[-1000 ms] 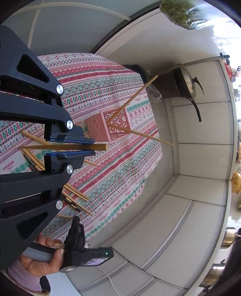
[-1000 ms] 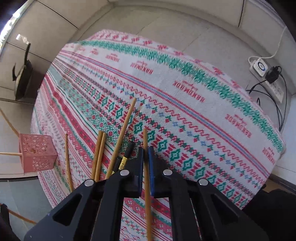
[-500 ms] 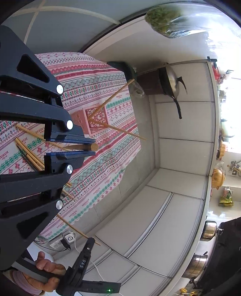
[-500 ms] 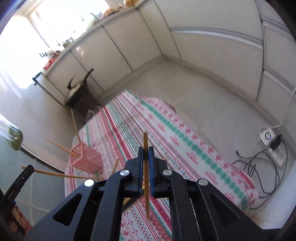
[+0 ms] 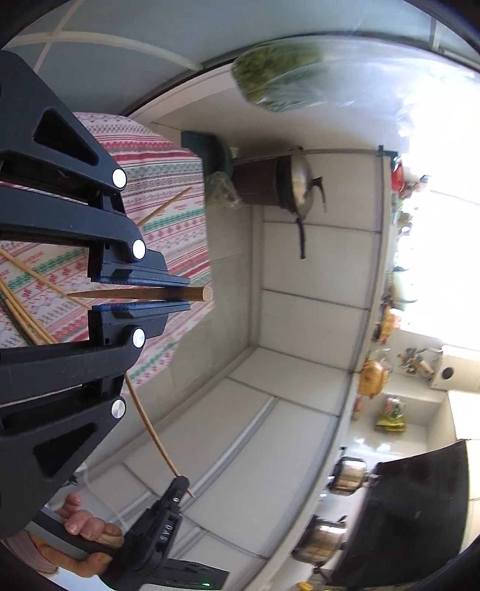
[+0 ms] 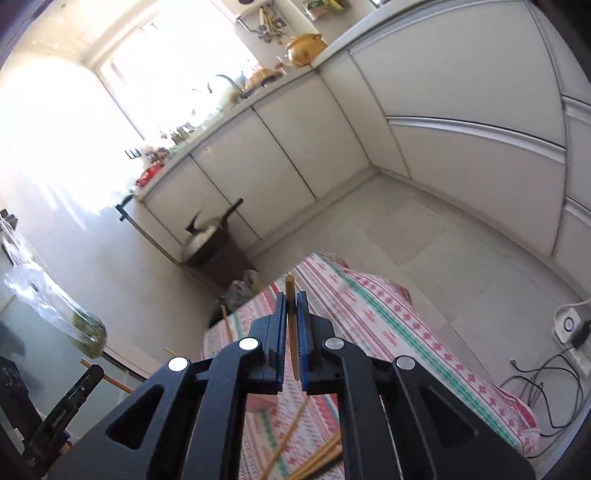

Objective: Organize utensils
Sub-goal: 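Carry both held chopsticks upright over the pink mesh cup, then lower both chopsticks into the pink cup and open both grippers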

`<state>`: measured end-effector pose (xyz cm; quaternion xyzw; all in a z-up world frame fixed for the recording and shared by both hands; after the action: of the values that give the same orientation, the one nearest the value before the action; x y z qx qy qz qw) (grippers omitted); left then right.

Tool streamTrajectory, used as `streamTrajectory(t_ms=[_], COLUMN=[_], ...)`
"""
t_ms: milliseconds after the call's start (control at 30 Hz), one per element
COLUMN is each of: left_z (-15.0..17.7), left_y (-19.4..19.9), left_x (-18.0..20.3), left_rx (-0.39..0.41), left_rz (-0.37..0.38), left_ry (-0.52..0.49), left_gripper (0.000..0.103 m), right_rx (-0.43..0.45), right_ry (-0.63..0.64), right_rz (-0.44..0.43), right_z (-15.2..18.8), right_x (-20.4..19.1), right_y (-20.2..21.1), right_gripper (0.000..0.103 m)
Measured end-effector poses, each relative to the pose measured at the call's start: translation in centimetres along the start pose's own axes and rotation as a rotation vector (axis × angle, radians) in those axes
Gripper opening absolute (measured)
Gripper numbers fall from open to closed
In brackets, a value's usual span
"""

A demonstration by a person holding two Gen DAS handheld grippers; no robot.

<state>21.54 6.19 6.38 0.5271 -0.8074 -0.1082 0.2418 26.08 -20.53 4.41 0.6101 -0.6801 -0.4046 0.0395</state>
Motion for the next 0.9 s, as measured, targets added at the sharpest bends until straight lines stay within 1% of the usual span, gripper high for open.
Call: streamTrajectory(t_ms=[100,233,333,433,533,667,700,733,800,900], left_z=[-1.7,-3.0,-3.0,-2.7,-2.2,-0.8,-0.6,-0.6,-0.8,-1.1], left_y=[0.4,-0.3,-1.2,-2.3,-3.7,-5.3,-5.3,-5.1,-4.3,-3.0], left_x=[-0.8,-2.1,-3.5,-5.2,-6.7,-8.2,-8.3,-8.4,-8.4,-8.4], left_rx=[0.051,0.077,0.082,0.074,0.052,-0.012,-0.016,-0.016,0.007,0.03], left_rz=[-0.04,-0.078,-0.107,-0.142,-0.154,-0.16,-0.159,-0.16,-0.166,-0.165], left_ry=[0.009,0.023,0.049,0.077,0.11,0.145,0.15,0.152,0.156,0.162], left_gripper=[0.006,0.006,0.006,0.006,0.006,0.008,0.011,0.018,0.025,0.027], right_rx=[0.005,-0.007,-0.016,-0.024,-0.035,-0.051,-0.054,-0.056,-0.062,-0.073], right_ry=[-0.001,0.014,0.033,0.058,0.075,0.097,0.104,0.109,0.121,0.141], right_rz=[-0.036,-0.065,-0.079,-0.092,-0.104,-0.117,-0.121,-0.124,-0.132,-0.139], right_z=[-0.9,-1.2,-0.9,-0.6,-0.2,0.4,0.6,0.8,1.0,1.5], right_x=[-1.7,-3.6,-4.7,-5.8,-6.9,-8.0,-8.3,-8.6,-9.3,-10.4], right_y=[-0.1,-0.9,-1.5,-2.0,-2.6,-3.2,-3.3,-3.3,-3.4,-3.7], right_gripper=[0.006,0.006,0.006,0.006,0.006,0.006,0.006,0.006,0.006,0.006])
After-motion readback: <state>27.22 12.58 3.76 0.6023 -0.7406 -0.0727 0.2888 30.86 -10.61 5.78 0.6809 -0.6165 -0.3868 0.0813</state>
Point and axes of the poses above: each gripper's, at about its wrist camera, not at the fingertips, and y roughly against the way its jaws point, x to its right, z to its underside, the point moved 7 cm from there along -y, roughly the way its jaws point, and after that the axes turned 14 degrees about z, right-handed, at the moved point
